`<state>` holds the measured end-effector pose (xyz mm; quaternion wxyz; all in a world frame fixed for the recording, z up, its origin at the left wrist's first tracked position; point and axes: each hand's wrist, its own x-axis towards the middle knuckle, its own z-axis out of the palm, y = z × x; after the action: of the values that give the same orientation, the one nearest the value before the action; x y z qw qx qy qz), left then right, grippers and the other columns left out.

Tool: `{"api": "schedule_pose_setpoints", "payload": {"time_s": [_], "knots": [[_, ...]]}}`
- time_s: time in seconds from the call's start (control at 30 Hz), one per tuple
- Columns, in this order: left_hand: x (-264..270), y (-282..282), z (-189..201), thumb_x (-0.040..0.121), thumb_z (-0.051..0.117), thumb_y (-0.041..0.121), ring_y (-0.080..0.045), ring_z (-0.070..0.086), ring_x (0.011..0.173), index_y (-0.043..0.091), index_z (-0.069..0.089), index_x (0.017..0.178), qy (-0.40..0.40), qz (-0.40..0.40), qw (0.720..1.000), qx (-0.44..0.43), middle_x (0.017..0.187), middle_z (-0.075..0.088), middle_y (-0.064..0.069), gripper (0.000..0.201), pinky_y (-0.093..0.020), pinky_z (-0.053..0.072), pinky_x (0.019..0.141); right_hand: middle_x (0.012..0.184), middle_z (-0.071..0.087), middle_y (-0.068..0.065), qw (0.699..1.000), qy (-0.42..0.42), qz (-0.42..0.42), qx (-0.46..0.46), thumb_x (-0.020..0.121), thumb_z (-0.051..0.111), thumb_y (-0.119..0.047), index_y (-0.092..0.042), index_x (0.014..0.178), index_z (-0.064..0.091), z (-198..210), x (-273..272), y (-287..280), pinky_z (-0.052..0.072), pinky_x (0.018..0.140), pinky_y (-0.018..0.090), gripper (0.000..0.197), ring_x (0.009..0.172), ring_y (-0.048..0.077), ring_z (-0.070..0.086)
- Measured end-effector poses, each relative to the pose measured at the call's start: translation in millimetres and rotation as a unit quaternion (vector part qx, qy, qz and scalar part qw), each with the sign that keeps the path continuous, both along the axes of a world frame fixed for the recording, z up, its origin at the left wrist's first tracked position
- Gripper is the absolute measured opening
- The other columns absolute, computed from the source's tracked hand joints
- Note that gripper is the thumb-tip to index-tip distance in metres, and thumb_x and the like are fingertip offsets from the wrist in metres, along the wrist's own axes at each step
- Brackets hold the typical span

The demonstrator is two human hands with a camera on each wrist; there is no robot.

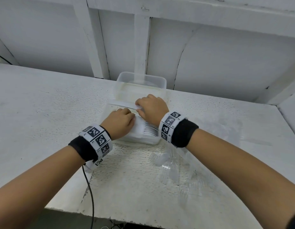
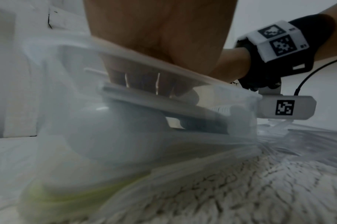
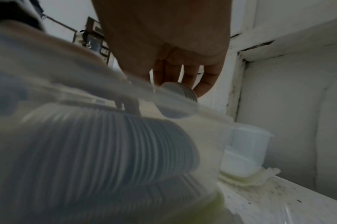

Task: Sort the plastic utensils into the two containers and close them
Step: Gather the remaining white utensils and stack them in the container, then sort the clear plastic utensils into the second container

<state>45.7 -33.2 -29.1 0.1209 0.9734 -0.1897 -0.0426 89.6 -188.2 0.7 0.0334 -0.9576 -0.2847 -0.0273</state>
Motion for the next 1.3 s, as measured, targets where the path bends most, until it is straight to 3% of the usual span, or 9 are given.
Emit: {"api": "schedule_pose_setpoints", "payload": {"time_s": [0.2, 0.3, 0.43, 0.5, 0.63, 0.73, 0.83, 0.97, 1.3], "knots": [[-2, -2, 6, 0.080, 0.009, 0.043, -0.037, 0.059, 0.088, -0.002, 0.068, 0.099, -0.005, 0.007, 1.000, -0.019, 0.102, 0.065, -0.018, 0.076, -0.044, 0.047, 0.079, 0.112, 0.061, 0.004, 0.999, -0.006, -0.018, -0.030, 0.097, 0.040, -0.027, -0.014, 0.115, 0.053, -9, -3, 1, 0.037, 0.070, 0.033, 0.026, 0.106, 0.025, 0.053], [-4, -2, 6, 0.081, 0.011, 0.043, -0.037, 0.059, 0.087, -0.004, 0.068, 0.095, 0.003, 0.017, 0.999, -0.029, 0.102, 0.063, -0.020, 0.076, -0.043, 0.048, 0.079, 0.105, 0.063, 0.008, 0.998, 0.039, -0.046, -0.035, 0.095, 0.042, -0.022, -0.012, 0.112, 0.056, -11, -3, -1, 0.037, 0.065, 0.030, 0.024, 0.096, 0.029, 0.058], [-3, -1, 4, 0.087, 0.025, 0.035, -0.036, 0.057, 0.074, -0.005, 0.064, 0.076, 0.003, 0.026, 0.999, -0.039, 0.093, 0.059, -0.021, 0.057, -0.043, 0.050, 0.072, 0.107, 0.063, 0.008, 0.993, 0.091, -0.068, -0.021, 0.093, 0.045, -0.025, -0.015, 0.112, 0.058, -8, 0, -6, 0.041, 0.071, 0.030, 0.025, 0.098, 0.029, 0.059], [-2, 1, 7, 0.090, 0.035, 0.026, -0.038, 0.057, 0.080, -0.005, 0.068, 0.084, -0.028, 0.030, 0.998, -0.040, 0.095, 0.060, -0.022, 0.045, -0.044, 0.050, 0.073, 0.108, 0.062, 0.007, 0.992, 0.104, -0.070, -0.023, 0.094, 0.044, -0.027, -0.016, 0.112, 0.059, -8, 1, -7, 0.041, 0.072, 0.030, 0.026, 0.099, 0.028, 0.059], [-1, 16, 16, 0.083, 0.047, 0.022, -0.043, 0.059, 0.077, 0.001, 0.071, 0.091, -0.092, 0.065, 0.993, -0.026, 0.090, 0.064, -0.020, 0.033, -0.045, 0.050, 0.061, 0.114, 0.063, 0.006, 0.991, 0.119, -0.061, -0.003, 0.097, 0.039, -0.028, -0.019, 0.124, 0.053, -15, -1, -9, 0.045, 0.076, 0.032, 0.032, 0.102, 0.028, 0.059], [3, 30, 16, 0.091, 0.052, 0.020, -0.045, 0.051, 0.105, 0.005, 0.060, 0.120, -0.106, 0.140, 0.984, -0.035, 0.118, 0.055, -0.022, 0.034, -0.051, 0.045, 0.081, 0.115, 0.062, 0.008, 0.991, 0.125, -0.043, -0.004, 0.098, 0.036, -0.024, -0.016, 0.126, 0.051, -18, 0, -8, 0.048, 0.082, 0.036, 0.033, 0.103, 0.028, 0.058], [7, 39, 16, 0.096, 0.046, 0.024, -0.037, 0.042, 0.122, 0.007, 0.039, 0.140, -0.023, 0.211, 0.975, -0.066, 0.138, 0.039, -0.019, 0.048, -0.045, 0.036, 0.099, 0.117, 0.057, 0.007, 0.992, 0.122, -0.026, -0.022, 0.099, 0.035, -0.022, -0.011, 0.120, 0.057, -20, 1, -6, 0.046, 0.088, 0.037, 0.032, 0.106, 0.026, 0.056], [8, 40, 18, 0.097, 0.042, 0.024, -0.030, 0.048, 0.118, 0.006, 0.036, 0.141, 0.037, 0.228, 0.966, -0.114, 0.141, 0.036, -0.017, 0.048, -0.037, 0.033, 0.102, 0.122, 0.054, 0.006, 0.992, 0.127, -0.027, -0.001, 0.099, 0.035, -0.021, -0.012, 0.125, 0.053, -22, 1, -6, 0.043, 0.093, 0.041, 0.033, 0.112, 0.026, 0.053], [9, 41, 20, 0.097, 0.043, 0.026, -0.030, 0.049, 0.119, 0.009, 0.044, 0.137, 0.037, 0.245, 0.962, -0.112, 0.140, 0.039, -0.016, 0.044, -0.038, 0.035, 0.104, 0.123, 0.053, 0.008, 0.990, 0.134, -0.023, 0.034, 0.099, 0.036, -0.023, -0.010, 0.124, 0.057, -13, -1, -13, 0.044, 0.093, 0.038, 0.035, 0.112, 0.025, 0.053]]}}
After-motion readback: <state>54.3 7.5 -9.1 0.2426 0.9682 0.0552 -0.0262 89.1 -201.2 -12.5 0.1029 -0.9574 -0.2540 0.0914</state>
